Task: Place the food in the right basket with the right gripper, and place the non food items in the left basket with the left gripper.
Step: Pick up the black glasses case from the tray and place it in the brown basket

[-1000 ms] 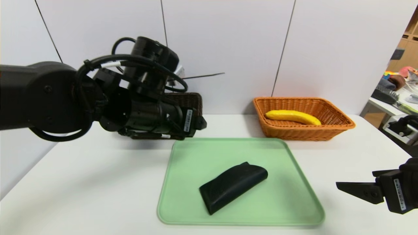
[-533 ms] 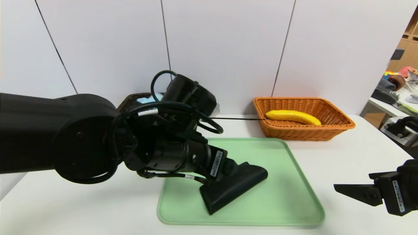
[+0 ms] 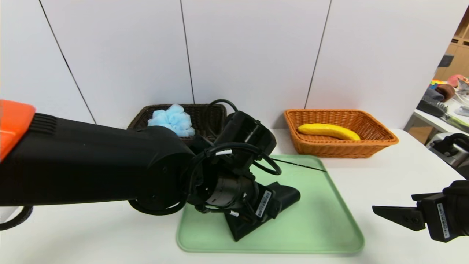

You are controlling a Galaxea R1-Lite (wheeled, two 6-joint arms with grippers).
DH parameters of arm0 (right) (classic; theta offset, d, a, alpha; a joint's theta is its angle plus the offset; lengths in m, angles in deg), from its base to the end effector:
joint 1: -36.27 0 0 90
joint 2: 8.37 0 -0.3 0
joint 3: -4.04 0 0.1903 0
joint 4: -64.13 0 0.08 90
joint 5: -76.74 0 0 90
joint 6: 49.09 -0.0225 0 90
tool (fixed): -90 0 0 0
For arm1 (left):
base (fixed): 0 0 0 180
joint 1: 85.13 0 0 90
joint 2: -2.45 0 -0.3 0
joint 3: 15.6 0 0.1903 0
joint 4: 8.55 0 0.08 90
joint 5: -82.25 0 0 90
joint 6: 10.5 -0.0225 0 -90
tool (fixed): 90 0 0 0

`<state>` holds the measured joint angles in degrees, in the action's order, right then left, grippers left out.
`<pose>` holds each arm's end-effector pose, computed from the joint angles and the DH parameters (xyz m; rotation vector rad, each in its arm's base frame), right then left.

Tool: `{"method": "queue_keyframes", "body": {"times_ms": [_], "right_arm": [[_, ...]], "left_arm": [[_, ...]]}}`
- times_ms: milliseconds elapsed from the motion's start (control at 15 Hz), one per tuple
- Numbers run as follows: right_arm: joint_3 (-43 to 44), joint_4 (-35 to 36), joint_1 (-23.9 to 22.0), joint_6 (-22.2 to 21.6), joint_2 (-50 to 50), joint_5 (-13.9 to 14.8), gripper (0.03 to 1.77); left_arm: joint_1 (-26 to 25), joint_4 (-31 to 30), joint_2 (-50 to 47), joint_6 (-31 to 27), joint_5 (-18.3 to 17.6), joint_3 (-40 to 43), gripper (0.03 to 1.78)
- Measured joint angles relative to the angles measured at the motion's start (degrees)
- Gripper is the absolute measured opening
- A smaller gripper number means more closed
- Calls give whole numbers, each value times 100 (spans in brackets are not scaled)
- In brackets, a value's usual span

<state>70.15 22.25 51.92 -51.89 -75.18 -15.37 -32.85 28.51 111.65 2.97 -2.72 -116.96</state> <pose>0.1419 0.0406 0.2041 -0.0417 0.7476 0.2773 0.2216 -0.2833 0.1851 0.1731 0.7890 -0.6889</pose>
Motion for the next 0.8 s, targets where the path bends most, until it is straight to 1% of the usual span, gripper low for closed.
{"method": "queue_keyframes", "body": {"times_ms": [333,400,667,800], "right_arm": [[-16,9,-2,13,44,-4,171],[-13,16,-2,13,60,-4,171],[-7,11,-2,9,74,-4,171],[-22,6,-2,11,71,-4,171]], "left_arm": [[-4,13,236,-1000,-7,-199,169],[-4,22,254,-1130,-5,-216,169],[-11,50,330,-1265,-44,-296,169],[-6,48,416,-1229,-61,-354,169]]}}
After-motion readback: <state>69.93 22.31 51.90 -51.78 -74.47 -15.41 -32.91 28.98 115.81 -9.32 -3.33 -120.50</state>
